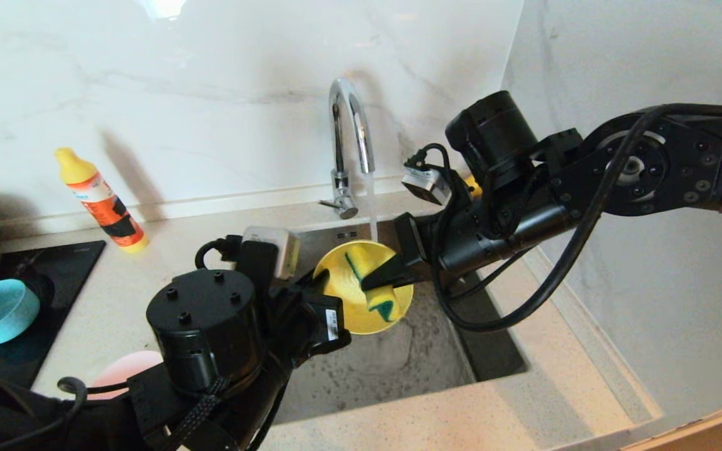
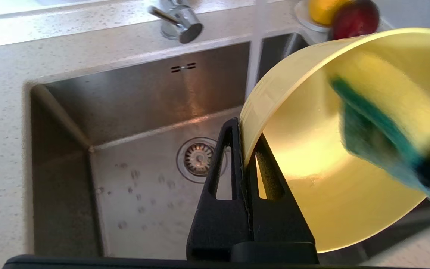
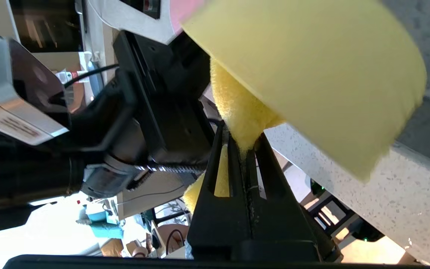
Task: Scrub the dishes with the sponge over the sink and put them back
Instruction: Wipe the bowl
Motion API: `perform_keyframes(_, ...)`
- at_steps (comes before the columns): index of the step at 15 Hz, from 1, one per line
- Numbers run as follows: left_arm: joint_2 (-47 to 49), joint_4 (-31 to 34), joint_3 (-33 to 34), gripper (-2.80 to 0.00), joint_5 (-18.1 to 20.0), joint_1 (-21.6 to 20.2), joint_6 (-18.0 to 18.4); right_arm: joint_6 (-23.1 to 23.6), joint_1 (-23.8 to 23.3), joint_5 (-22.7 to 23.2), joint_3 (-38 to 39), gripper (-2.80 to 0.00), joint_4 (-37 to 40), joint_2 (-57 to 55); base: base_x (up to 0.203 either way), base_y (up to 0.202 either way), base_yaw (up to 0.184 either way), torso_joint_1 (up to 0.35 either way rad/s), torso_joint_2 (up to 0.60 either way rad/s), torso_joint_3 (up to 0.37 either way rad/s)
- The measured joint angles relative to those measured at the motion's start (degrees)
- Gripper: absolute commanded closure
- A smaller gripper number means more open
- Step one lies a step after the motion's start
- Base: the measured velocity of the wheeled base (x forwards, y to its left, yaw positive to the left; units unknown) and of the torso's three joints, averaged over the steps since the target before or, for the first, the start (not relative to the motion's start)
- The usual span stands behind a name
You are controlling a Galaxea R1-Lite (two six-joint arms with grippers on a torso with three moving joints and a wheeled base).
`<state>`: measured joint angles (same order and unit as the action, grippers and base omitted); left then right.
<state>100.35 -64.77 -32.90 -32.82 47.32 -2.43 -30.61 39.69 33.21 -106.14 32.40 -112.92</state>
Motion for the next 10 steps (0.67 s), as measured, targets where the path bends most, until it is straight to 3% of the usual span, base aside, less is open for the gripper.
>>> perform_keyframes(10, -0.1, -0.1, 0.7, 0.0, -0.2, 0.7, -0.4, 0.0, -1.3, -2.1, -0.3, 0.0, 3.9, 2.1, 0.0, 0.0, 0.0, 0.0, 0.0, 0.0)
